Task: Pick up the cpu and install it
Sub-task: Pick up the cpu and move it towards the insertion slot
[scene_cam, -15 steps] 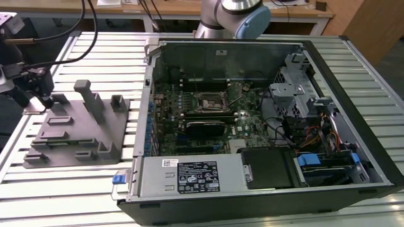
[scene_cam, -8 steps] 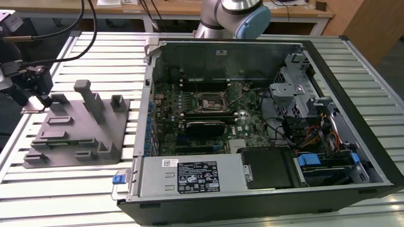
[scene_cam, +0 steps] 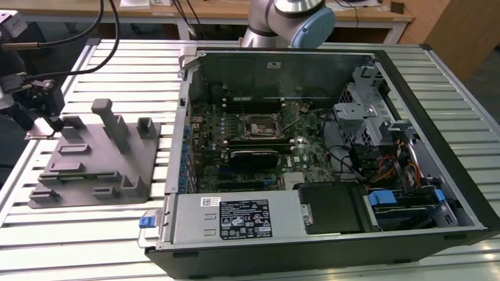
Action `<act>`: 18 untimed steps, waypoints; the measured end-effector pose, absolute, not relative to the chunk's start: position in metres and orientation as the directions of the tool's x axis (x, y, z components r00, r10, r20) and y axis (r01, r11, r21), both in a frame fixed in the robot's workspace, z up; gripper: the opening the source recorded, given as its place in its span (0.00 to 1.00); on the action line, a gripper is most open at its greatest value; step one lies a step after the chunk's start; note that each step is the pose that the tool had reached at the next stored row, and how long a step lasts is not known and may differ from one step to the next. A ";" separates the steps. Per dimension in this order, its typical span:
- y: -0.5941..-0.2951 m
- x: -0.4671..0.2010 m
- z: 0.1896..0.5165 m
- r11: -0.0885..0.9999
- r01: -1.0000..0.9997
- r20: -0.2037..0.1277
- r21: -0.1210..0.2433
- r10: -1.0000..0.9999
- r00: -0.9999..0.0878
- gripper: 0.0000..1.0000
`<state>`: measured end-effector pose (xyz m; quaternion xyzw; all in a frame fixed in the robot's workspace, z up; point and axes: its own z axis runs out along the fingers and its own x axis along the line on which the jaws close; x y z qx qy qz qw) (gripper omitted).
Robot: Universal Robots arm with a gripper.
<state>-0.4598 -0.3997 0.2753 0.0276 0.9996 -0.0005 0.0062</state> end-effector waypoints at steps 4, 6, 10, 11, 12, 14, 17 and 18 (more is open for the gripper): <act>-0.400 -0.460 0.277 0.998 0.055 -0.012 -0.001 0.055 -0.998 0.54; -0.400 -0.460 0.278 0.998 0.055 -0.012 -0.001 0.055 -0.998 0.54; -0.400 -0.460 0.281 0.998 0.055 -0.012 -0.001 0.055 -0.998 0.54; -0.400 -0.460 0.281 0.998 0.055 -0.012 -0.001 0.055 -0.998 0.54; -0.400 -0.460 0.281 0.998 0.055 -0.012 -0.001 0.055 -0.998 0.54; -0.400 -0.460 0.282 0.998 0.055 -0.012 -0.001 0.055 -0.998 0.54; -0.400 -0.460 0.283 0.998 0.055 -0.012 -0.001 0.055 -0.998 0.54; -0.400 -0.460 0.284 0.998 0.055 -0.012 -0.001 0.055 -0.998 0.54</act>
